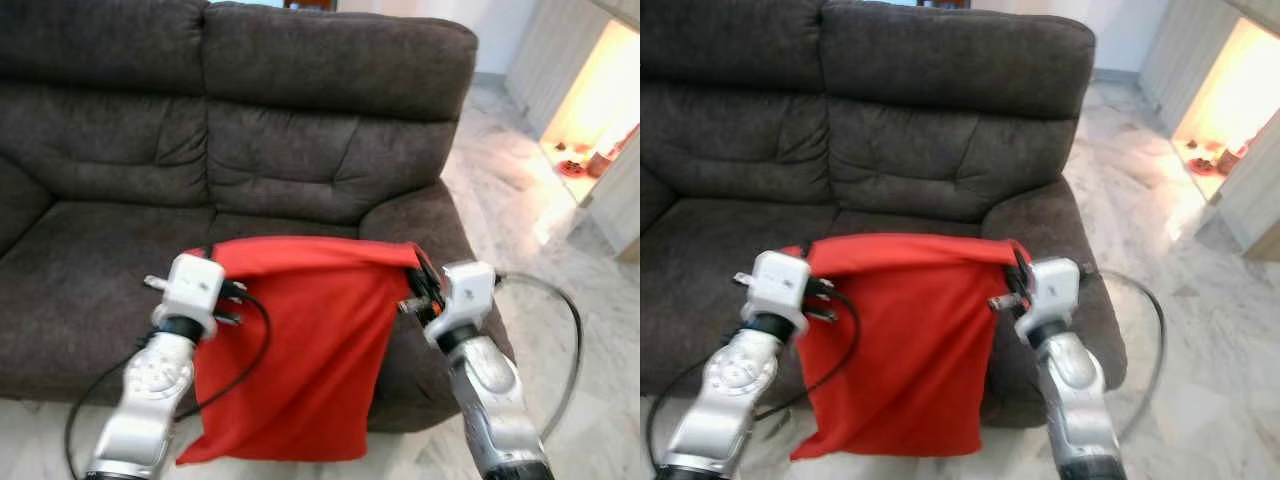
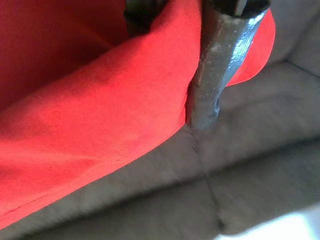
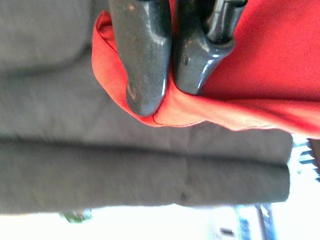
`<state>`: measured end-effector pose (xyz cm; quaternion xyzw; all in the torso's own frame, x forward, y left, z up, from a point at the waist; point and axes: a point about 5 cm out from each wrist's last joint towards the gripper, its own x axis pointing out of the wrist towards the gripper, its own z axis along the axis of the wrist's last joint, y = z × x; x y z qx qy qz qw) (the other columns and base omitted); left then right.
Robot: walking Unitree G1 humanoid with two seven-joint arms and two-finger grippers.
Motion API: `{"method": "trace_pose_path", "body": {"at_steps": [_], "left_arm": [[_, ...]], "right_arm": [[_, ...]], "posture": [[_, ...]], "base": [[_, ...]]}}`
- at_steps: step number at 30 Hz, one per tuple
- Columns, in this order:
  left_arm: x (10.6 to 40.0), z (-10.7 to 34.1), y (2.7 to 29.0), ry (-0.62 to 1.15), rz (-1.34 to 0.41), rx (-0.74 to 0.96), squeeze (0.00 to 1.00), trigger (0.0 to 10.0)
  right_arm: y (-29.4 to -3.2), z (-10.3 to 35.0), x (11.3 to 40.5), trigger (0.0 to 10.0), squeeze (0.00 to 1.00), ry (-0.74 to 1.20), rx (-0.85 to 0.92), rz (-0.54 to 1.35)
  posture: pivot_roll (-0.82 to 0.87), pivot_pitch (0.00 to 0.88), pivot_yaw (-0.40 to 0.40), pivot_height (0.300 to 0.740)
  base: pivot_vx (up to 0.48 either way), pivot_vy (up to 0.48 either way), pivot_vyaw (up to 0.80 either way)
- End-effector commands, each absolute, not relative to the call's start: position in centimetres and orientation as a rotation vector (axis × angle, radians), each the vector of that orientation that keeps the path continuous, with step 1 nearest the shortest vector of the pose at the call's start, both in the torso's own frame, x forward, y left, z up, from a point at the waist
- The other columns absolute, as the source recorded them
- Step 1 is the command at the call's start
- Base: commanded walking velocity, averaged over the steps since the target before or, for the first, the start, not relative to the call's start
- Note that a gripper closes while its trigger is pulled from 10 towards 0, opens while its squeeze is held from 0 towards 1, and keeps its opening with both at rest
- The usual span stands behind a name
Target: Move the pillow to the sofa from floor
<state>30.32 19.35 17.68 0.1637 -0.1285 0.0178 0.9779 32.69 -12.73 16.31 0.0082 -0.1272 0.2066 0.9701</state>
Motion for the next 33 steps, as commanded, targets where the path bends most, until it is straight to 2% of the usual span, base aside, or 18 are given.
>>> {"method": "trace_pose_path", "body": {"at_steps": [1,5,11,15,20,25,33], "left_arm": [[30.0,22.8,20.4,-0.464,0.139,0.308,0.00,10.0],[30.2,24.7,20.7,-0.510,0.153,0.300,0.00,10.0],[30.0,24.9,20.2,-0.519,0.146,0.298,0.00,10.0],[29.9,25.0,20.3,-0.510,0.143,0.293,0.00,10.0],[30.2,25.1,19.9,-0.489,0.097,0.293,0.00,10.0],[30.3,25.3,19.9,-0.481,0.067,0.313,0.00,10.0],[30.3,25.6,20.5,-0.480,0.086,0.312,0.00,10.0]], "right_arm": [[-13.9,18.6,32.6,10.0,0.00,-0.349,0.013,0.394],[-13.4,19.6,32.6,10.0,0.00,-0.377,0.019,0.424],[-13.5,20.0,32.7,10.0,0.00,-0.375,0.030,0.408],[-12.5,20.8,32.4,10.0,0.00,-0.399,0.015,0.447],[-12.8,21.3,33.4,10.0,0.00,-0.379,0.005,0.381],[-14.8,21.1,34.8,10.0,0.00,-0.336,0.036,0.234],[-14.0,22.1,34.7,10.0,0.00,-0.376,0.029,0.272]], "posture": [[0.05,0.110,-0.031,0.740],[0.06,0.108,-0.034,0.740],[0.06,0.106,-0.034,0.740],[0.06,0.104,-0.033,0.740],[0.07,0.100,-0.029,0.740],[0.07,0.100,-0.028,0.740],[0.08,0.102,-0.030,0.740]], "base": [[0.349,0.000,0.80],[0.352,0.000,0.72],[0.352,0.000,0.00],[0.352,0.000,0.00],[0.355,0.000,0.00],[0.353,0.000,0.00],[0.357,0.000,0.00]]}}
